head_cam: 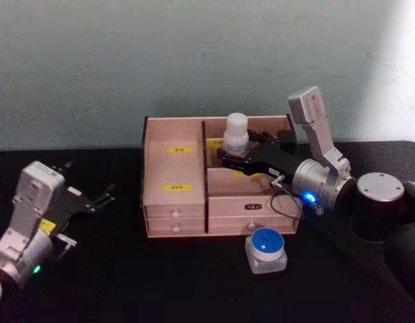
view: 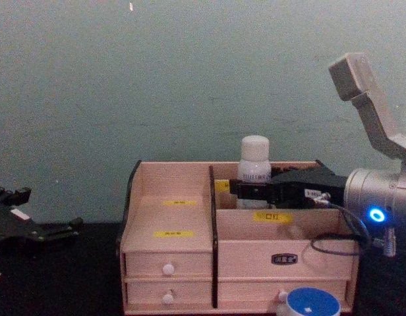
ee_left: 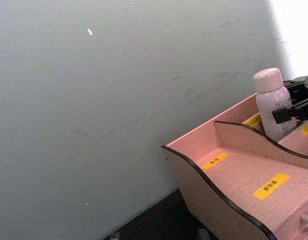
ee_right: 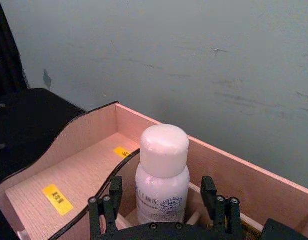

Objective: Pick up the facial cleanser and watermelon frost from the table and place them into the tiered storage box.

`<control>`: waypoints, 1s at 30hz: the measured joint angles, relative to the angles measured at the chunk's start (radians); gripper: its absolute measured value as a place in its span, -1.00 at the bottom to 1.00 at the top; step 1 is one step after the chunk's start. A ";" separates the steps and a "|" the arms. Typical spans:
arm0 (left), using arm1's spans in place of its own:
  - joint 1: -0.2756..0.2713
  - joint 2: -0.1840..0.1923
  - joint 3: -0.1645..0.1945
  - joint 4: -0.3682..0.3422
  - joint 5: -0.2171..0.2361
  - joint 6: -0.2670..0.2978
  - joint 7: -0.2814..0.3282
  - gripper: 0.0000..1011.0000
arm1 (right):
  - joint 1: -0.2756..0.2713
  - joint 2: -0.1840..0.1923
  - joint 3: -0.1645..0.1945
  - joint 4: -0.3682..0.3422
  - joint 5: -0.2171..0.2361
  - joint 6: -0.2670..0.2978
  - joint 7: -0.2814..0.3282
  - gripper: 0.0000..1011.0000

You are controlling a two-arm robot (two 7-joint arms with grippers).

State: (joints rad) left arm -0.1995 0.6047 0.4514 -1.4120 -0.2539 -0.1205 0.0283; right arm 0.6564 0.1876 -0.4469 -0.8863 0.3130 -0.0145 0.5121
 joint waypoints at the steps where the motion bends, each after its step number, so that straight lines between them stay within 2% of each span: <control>1: 0.000 0.000 0.000 0.000 0.000 0.000 0.000 0.98 | 0.000 0.000 0.000 0.000 0.000 0.000 0.000 0.98; 7: 0.000 0.000 0.000 0.000 0.000 0.000 0.000 0.98 | -0.002 0.001 0.001 -0.006 0.001 0.000 0.000 0.98; 11: 0.000 0.000 0.000 0.000 0.000 0.000 0.000 0.98 | -0.022 0.012 0.010 -0.057 0.003 -0.001 -0.003 0.98; 21: 0.000 0.000 0.000 0.000 0.000 0.000 0.000 0.98 | -0.113 0.070 0.043 -0.280 0.020 0.016 -0.035 0.98; 22: 0.000 0.000 0.000 0.000 0.000 0.000 0.000 0.98 | -0.113 0.070 0.043 -0.280 0.020 0.016 -0.035 0.98; 30: 0.000 0.000 0.000 0.000 0.000 0.000 0.000 0.98 | -0.241 0.159 0.077 -0.501 0.054 0.073 -0.056 0.98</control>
State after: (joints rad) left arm -0.1995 0.6047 0.4514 -1.4120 -0.2539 -0.1205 0.0283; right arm 0.4150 0.3467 -0.3704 -1.3874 0.3668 0.0582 0.4562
